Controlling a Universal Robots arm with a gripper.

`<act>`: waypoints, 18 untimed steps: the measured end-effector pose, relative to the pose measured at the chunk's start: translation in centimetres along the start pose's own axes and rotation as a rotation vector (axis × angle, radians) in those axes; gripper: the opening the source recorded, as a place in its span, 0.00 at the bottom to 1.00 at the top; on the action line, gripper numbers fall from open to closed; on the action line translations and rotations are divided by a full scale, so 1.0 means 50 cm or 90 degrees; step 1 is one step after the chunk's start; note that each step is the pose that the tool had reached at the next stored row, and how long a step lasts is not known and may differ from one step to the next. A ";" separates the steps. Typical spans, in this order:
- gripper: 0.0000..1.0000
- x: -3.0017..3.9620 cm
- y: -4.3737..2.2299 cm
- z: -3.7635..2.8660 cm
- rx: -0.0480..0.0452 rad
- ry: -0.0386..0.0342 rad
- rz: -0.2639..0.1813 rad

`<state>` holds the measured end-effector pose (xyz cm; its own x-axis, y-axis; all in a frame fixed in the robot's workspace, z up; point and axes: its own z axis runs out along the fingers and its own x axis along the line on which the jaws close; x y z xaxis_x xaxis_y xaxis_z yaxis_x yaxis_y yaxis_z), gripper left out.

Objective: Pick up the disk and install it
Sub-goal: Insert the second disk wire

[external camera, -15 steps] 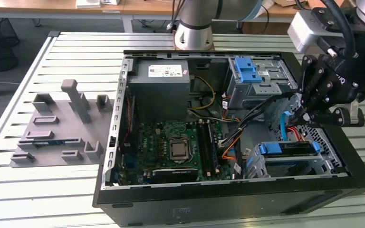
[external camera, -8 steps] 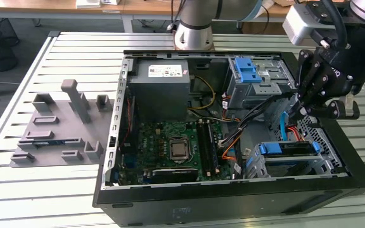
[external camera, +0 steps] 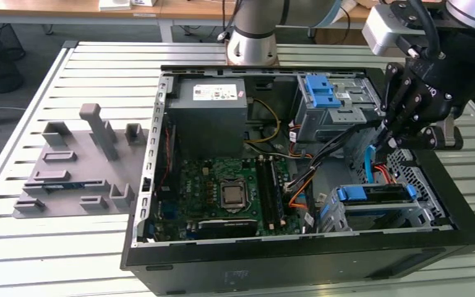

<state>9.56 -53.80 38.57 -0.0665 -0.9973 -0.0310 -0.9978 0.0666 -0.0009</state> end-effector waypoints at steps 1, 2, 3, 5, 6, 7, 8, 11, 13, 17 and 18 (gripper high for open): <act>0.18 -0.001 0.000 0.002 0.0019 0.0025 0.000; 0.18 -0.001 0.000 0.003 0.0034 0.0045 0.000; 0.19 -0.001 0.001 0.004 0.0048 0.0064 0.000; 0.19 -0.001 0.002 0.006 0.0074 0.0090 0.000; 0.25 -0.001 0.002 0.008 0.0084 0.0100 0.000; 0.25 -0.002 0.002 0.010 0.0090 0.0106 0.000; 0.25 -0.003 0.002 0.012 0.0093 0.0110 0.000; 0.25 -0.004 0.003 0.020 0.0116 0.0132 0.000; 0.25 -0.004 0.003 0.024 0.0144 0.0165 0.000; 0.17 -0.003 0.003 0.031 0.0196 0.0255 -0.001; 0.16 -0.003 0.003 0.033 0.0203 0.0266 -0.001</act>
<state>9.44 -53.59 36.95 -0.0662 -0.9977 0.0108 -0.9973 0.0658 -0.0327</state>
